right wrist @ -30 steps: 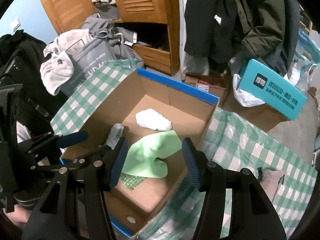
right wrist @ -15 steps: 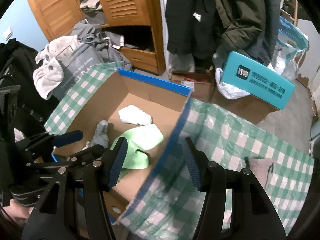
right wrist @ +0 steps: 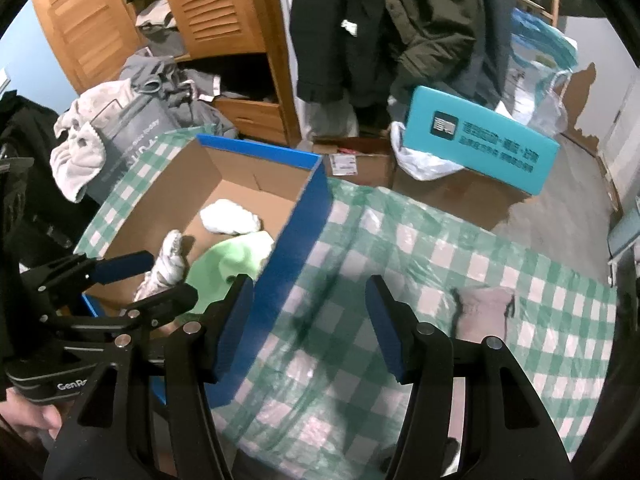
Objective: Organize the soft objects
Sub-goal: 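Withdraw both grippers from the box back over the table, then grasp the black sock with left gripper while right gripper grasps the grey sock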
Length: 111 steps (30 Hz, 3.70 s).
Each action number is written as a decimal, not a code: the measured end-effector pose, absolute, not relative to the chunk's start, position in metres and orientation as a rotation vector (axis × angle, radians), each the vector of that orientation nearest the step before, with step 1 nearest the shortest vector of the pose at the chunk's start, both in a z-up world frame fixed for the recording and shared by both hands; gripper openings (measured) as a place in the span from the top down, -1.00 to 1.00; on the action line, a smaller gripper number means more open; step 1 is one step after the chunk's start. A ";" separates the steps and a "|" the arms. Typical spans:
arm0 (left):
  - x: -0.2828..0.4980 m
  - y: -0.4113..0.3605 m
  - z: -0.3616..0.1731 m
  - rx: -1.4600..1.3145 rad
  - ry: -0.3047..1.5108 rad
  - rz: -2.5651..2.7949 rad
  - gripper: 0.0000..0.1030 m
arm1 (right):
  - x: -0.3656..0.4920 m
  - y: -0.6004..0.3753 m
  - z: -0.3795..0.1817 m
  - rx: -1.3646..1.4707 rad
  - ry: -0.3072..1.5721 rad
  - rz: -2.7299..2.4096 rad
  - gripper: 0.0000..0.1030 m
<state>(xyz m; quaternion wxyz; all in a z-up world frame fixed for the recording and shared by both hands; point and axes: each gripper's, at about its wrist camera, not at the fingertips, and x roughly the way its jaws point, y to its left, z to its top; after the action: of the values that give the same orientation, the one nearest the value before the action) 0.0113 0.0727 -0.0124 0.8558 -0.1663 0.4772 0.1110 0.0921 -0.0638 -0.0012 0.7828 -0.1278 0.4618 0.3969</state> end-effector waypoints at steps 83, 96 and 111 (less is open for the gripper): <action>0.078 -0.190 -0.161 -0.057 1.384 -0.241 -0.09 | 0.124 -0.349 -0.138 -0.016 1.307 0.322 -0.12; 0.082 -0.153 -0.153 -0.104 1.355 -0.181 0.02 | 0.148 -0.344 -0.144 -0.009 1.273 0.330 -0.12; 0.085 -0.091 -0.151 -0.236 1.343 -0.056 0.03 | 0.173 -0.313 -0.170 -0.092 1.303 0.333 -0.12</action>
<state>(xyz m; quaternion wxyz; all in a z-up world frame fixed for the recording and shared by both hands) 0.0852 -0.0906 -0.1510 0.7762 -0.1092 0.6204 -0.0257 0.1732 -0.3132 -0.1705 0.7813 -0.0428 0.6034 0.1541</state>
